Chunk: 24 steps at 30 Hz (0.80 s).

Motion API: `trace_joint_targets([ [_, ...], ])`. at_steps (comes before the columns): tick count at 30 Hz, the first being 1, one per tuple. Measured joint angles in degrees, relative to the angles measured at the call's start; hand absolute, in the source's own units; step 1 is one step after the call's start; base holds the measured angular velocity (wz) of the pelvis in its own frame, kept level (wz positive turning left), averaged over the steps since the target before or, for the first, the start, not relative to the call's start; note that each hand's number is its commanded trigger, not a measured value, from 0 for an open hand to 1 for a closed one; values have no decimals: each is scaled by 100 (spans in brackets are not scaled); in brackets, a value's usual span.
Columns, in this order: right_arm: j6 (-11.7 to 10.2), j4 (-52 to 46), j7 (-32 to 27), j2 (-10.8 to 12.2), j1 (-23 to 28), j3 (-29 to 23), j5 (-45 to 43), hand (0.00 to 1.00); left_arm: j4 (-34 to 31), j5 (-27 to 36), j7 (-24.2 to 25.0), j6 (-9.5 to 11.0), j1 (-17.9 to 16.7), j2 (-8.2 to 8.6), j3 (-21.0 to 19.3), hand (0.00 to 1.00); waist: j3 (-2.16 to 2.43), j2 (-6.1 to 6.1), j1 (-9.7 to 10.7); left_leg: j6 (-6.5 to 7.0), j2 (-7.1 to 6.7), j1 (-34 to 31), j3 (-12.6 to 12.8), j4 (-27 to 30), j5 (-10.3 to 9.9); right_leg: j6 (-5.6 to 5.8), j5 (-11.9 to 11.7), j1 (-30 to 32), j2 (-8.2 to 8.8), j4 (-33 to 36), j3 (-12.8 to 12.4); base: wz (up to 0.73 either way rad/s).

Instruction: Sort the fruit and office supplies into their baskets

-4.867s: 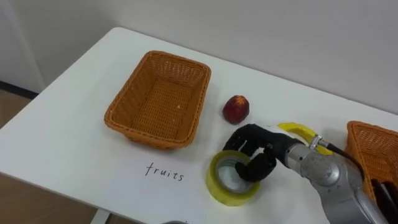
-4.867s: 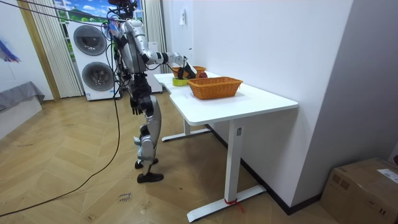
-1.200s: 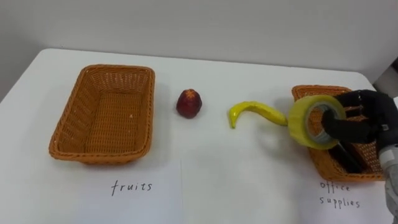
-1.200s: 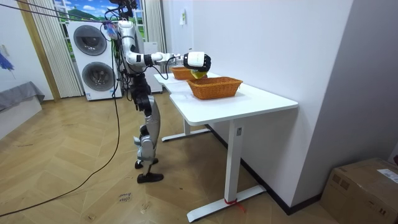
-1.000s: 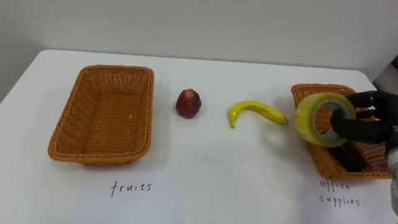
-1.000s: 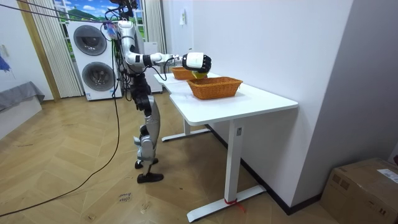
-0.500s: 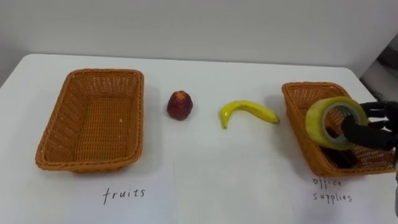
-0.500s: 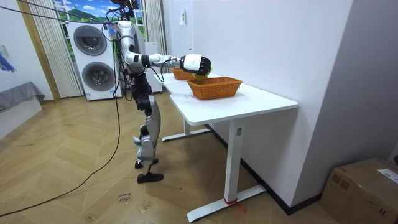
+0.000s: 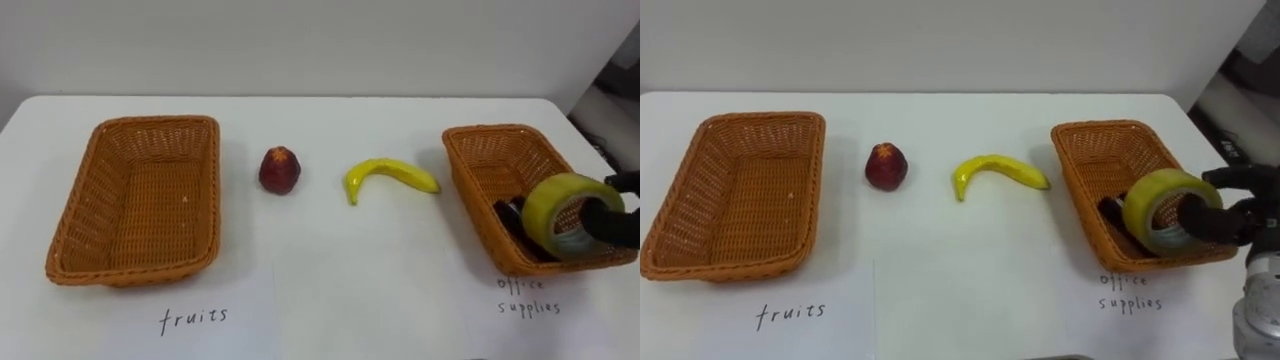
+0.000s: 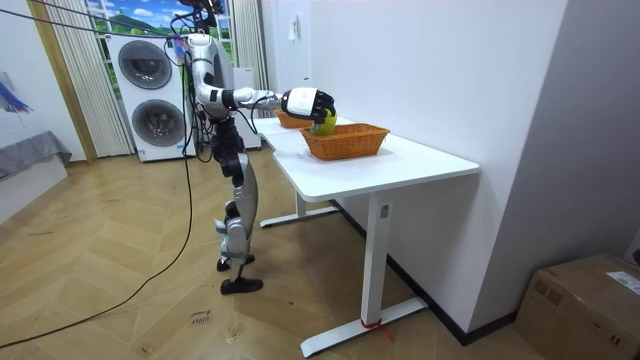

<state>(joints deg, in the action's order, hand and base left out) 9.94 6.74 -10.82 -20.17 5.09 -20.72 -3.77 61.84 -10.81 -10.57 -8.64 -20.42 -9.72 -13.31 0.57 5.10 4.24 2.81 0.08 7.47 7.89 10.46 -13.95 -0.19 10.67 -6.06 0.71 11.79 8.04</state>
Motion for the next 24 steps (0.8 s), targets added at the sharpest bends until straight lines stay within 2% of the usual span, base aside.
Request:
trace_joint_targets([
  [11,0,-35,-28,0,0,-51,-5,0,-3,0,3,-82,-55,22,8,0,-13,41,-8,0,2,3,21,-7,0,0,0,2,-7,-3,-4,-1],
  [24,0,-36,-27,1,0,-51,-9,0,-24,3,2,-83,-56,21,8,0,-37,70,-7,-1,1,3,20,-8,-1,0,0,0,-8,-7,-4,0],
])
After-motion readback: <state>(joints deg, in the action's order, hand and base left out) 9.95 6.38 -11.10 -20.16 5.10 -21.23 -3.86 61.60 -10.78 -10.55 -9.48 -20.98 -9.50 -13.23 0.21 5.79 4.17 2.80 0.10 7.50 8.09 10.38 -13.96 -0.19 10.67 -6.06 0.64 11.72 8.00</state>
